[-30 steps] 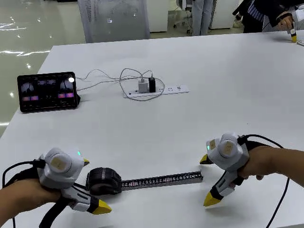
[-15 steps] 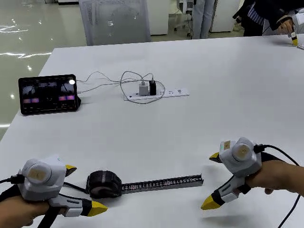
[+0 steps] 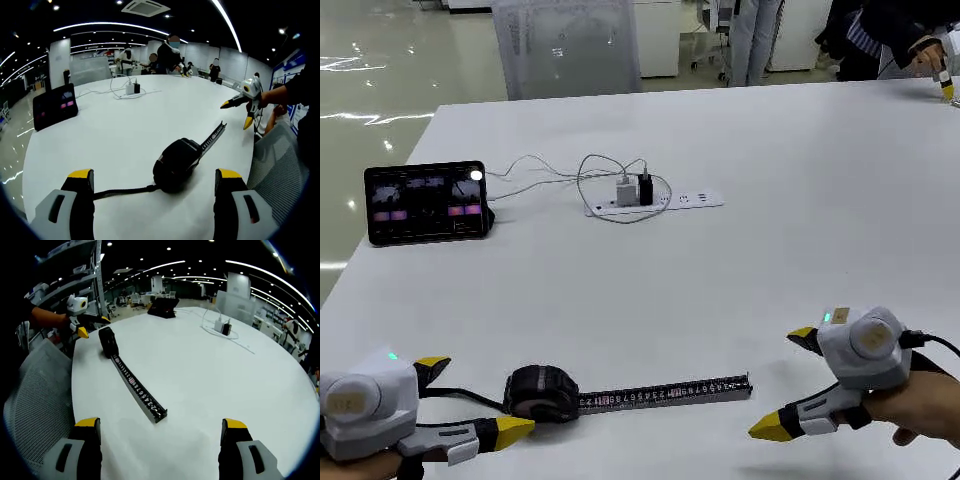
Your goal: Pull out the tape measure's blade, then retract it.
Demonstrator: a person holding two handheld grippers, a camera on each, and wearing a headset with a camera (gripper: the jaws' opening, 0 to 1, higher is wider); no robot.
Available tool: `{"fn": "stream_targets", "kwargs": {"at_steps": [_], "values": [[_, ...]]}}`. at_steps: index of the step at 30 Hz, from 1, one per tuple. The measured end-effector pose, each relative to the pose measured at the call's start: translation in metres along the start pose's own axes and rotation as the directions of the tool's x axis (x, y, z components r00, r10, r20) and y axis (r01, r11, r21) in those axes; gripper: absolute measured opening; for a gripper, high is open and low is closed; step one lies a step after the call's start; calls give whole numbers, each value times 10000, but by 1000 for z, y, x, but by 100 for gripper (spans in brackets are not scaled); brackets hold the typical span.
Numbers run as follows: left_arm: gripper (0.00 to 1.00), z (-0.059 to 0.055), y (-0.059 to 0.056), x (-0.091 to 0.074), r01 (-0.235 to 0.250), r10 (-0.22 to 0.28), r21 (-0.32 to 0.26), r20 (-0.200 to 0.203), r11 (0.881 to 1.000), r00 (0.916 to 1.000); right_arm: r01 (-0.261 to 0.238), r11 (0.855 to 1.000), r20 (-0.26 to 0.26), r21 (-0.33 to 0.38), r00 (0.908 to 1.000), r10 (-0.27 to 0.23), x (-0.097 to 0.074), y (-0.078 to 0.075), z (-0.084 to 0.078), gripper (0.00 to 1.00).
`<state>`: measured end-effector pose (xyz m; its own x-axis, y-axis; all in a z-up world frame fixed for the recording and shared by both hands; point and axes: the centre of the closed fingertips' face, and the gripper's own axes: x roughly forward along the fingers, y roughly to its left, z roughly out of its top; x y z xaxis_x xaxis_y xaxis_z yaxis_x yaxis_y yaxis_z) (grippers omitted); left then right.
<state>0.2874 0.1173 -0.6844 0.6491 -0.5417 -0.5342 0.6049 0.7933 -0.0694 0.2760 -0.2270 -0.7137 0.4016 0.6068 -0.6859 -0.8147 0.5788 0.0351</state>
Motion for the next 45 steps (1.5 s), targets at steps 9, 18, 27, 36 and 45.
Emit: {"fn": "stream_targets", "kwargs": {"at_steps": [9,18,27,36,45], "values": [[99,-3,-10,-8,39,-37,149,-89,9999,10000,486,9973,473,545,9976,-512,-12,3,-9,99],[99,-23,-20,-9,349,-316,730,-461,9967,9984,797,9958,524,456,9953,-820,-28,10,-24,99],[99,-30,-11,-17,104,-94,264,-369,9996,9993,1137,9897,656,866,9907,-1196,-49,12,-35,99],[99,-34,-14,-21,148,-136,402,-294,9991,9995,1155,9905,538,743,9914,-1196,-51,13,-45,99],[99,-41,-14,-26,175,-158,437,-400,9989,9991,992,9934,543,568,9933,-1022,-50,17,-43,99]]}}
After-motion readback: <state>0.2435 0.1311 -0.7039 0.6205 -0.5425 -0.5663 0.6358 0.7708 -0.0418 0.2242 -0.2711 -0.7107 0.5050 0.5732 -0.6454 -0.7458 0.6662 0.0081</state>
